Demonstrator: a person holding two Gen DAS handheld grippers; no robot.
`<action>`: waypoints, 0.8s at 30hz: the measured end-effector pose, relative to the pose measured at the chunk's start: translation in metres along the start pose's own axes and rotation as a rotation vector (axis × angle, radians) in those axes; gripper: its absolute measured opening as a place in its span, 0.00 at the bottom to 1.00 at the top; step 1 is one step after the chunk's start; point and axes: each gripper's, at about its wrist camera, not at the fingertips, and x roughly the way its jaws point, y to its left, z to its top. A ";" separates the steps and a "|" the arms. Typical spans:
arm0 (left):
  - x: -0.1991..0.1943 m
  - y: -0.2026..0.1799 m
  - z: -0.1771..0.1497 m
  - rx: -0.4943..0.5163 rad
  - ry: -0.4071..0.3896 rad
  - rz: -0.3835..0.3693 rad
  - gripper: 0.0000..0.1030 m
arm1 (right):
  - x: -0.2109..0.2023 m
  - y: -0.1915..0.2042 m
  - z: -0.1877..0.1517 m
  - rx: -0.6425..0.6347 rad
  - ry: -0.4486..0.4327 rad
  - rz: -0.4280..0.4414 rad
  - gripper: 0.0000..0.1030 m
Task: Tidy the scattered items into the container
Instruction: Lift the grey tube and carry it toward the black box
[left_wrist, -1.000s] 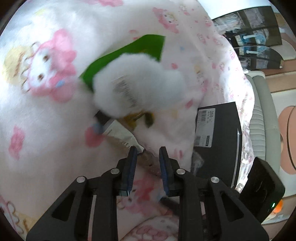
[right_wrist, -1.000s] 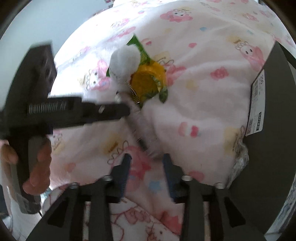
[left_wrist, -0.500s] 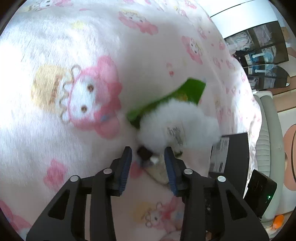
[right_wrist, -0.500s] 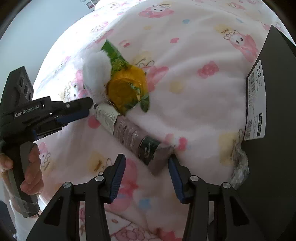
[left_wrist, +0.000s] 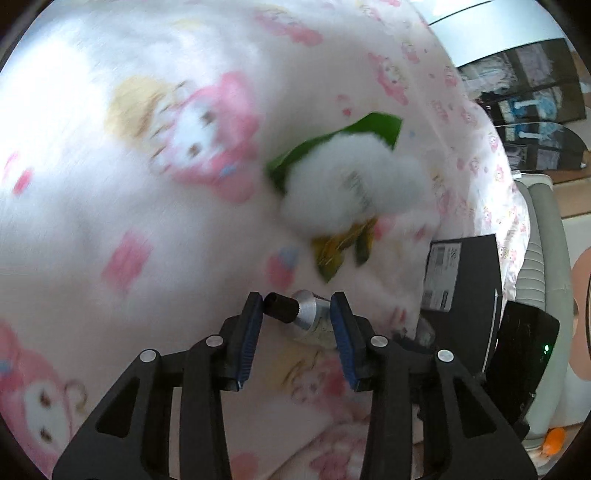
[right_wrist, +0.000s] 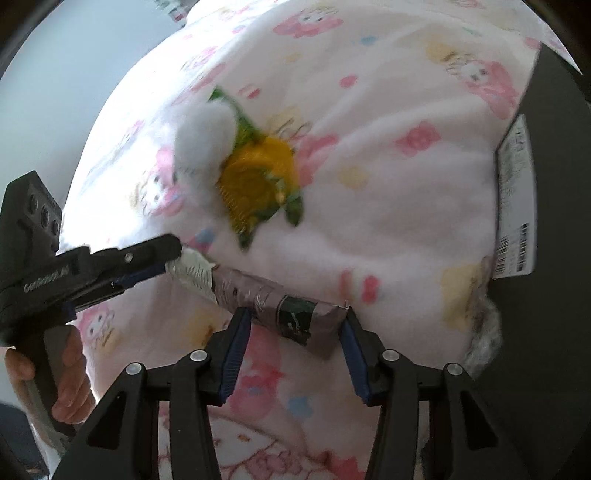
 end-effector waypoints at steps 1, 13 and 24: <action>0.003 0.004 -0.002 -0.012 0.012 0.000 0.37 | 0.004 0.001 0.000 -0.009 0.009 0.004 0.46; 0.005 0.019 -0.005 0.013 -0.083 -0.041 0.43 | 0.008 0.000 0.006 -0.003 0.032 0.020 0.46; -0.004 0.014 -0.020 -0.008 -0.054 -0.044 0.41 | -0.003 0.002 0.004 -0.014 0.023 0.033 0.46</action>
